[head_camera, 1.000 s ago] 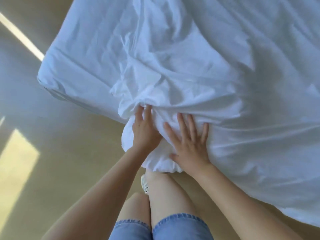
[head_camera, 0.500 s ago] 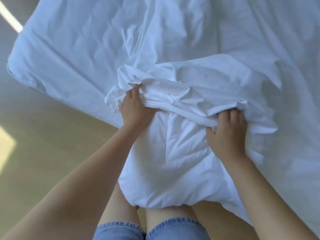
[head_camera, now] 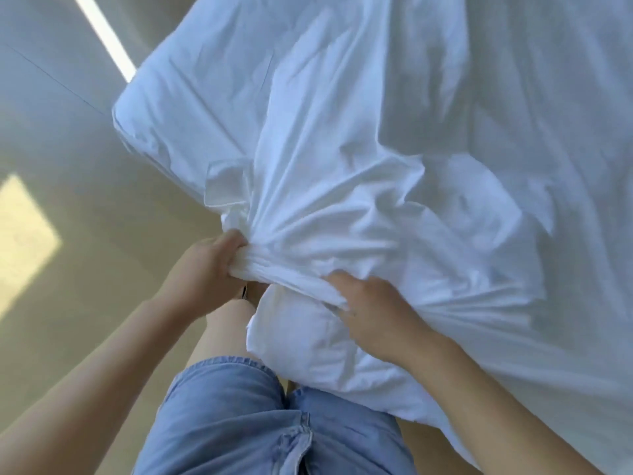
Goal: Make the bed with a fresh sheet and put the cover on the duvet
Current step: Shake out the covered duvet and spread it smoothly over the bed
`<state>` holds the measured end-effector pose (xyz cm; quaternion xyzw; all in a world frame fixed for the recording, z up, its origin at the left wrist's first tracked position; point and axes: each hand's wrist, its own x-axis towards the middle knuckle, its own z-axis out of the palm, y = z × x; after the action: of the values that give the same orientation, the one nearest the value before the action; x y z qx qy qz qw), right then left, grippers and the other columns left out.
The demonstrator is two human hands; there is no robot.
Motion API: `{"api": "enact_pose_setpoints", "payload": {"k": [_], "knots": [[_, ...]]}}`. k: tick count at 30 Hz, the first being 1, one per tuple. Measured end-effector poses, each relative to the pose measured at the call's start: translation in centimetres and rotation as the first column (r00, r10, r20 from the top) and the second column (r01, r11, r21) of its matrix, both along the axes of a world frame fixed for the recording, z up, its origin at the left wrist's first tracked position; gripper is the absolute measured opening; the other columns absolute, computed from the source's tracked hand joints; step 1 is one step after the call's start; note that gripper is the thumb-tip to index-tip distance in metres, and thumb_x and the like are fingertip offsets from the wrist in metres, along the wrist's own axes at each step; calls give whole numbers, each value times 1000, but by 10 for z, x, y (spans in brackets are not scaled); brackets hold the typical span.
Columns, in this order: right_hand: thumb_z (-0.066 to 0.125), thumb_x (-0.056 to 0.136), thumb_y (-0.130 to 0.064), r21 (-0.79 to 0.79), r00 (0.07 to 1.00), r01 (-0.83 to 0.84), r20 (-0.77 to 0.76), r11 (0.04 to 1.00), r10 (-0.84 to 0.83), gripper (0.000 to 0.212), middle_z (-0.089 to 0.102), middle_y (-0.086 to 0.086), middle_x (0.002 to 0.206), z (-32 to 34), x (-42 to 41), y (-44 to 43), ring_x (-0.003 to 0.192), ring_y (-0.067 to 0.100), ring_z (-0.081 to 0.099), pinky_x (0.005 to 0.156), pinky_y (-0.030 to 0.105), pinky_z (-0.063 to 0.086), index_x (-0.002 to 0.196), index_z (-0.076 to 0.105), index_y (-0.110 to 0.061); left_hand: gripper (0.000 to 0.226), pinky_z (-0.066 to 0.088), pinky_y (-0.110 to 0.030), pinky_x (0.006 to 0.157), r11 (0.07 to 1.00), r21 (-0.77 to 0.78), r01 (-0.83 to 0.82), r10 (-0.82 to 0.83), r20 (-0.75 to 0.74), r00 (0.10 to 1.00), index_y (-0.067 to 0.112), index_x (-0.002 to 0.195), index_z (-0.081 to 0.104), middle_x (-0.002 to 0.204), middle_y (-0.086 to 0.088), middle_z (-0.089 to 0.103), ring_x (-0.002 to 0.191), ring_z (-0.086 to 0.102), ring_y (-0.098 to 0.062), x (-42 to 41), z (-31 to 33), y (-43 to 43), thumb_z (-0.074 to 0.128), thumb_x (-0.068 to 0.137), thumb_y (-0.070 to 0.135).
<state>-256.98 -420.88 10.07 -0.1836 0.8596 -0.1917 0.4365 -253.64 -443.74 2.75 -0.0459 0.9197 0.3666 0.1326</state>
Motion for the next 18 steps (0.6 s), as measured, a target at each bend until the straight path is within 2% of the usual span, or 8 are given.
{"api": "enact_pose_setpoints", "payload": {"k": [2,4,6,8,10,13,16,18], "knots": [[41,99,-31,-43,981,34,193,998,-25,16,53,1,73,7,24,-19,68,26,52,62,33,39,94,52,-20,22,37,-33,57,980,-20,-199,199,-36,979,1,89,59,77,-11,60,68,57,-34,-10,-15,6,68,70,2],[38,100,-36,-35,972,136,198,990,-127,26,47,-5,63,10,32,-30,58,18,46,55,26,36,76,44,-26,31,37,-34,69,894,77,-442,445,-27,895,2,109,58,96,-12,55,87,55,-31,-30,-31,21,52,79,7],[39,98,-38,81,955,251,145,965,-260,25,54,-1,66,13,22,-31,61,19,51,57,28,40,80,49,-25,48,36,-36,82,793,87,-603,598,80,797,6,128,50,112,-14,51,103,49,-30,-45,-43,30,46,81,14],[38,97,-42,232,983,181,-28,956,-179,27,52,-2,66,18,7,-31,65,21,51,60,33,40,76,42,-26,55,33,-38,89,820,-71,-568,573,126,810,12,139,41,129,-14,47,117,44,-30,-48,-51,21,55,86,15],[37,97,-48,324,989,107,-131,940,-67,34,47,-5,63,19,-4,-40,66,22,49,58,34,36,72,32,-26,58,33,-37,91,913,-200,-356,391,183,902,16,139,43,135,-9,47,119,45,-29,-43,-47,-2,60,83,16],[42,93,-54,399,976,9,-203,917,79,31,57,-2,84,13,-14,-68,84,23,57,63,33,38,95,43,-22,38,44,-36,76,978,-165,-130,172,275,946,18,118,57,111,-3,62,97,58,-30,-43,-11,-37,55,80,14],[65,77,-39,177,879,89,-477,980,6,36,58,-1,94,13,-24,-102,85,21,57,62,31,43,103,49,-17,25,32,-25,45,972,-95,-215,199,-148,969,16,87,59,71,-2,61,53,54,-28,-39,54,-67,44,68,21],[62,64,-25,2,843,95,-531,995,-80,30,59,-3,83,14,-23,-122,73,20,57,53,27,40,92,52,-17,26,27,-18,44,946,-107,-307,238,-412,879,19,84,52,63,-3,60,44,49,-24,-21,73,-91,38,63,23]]}}
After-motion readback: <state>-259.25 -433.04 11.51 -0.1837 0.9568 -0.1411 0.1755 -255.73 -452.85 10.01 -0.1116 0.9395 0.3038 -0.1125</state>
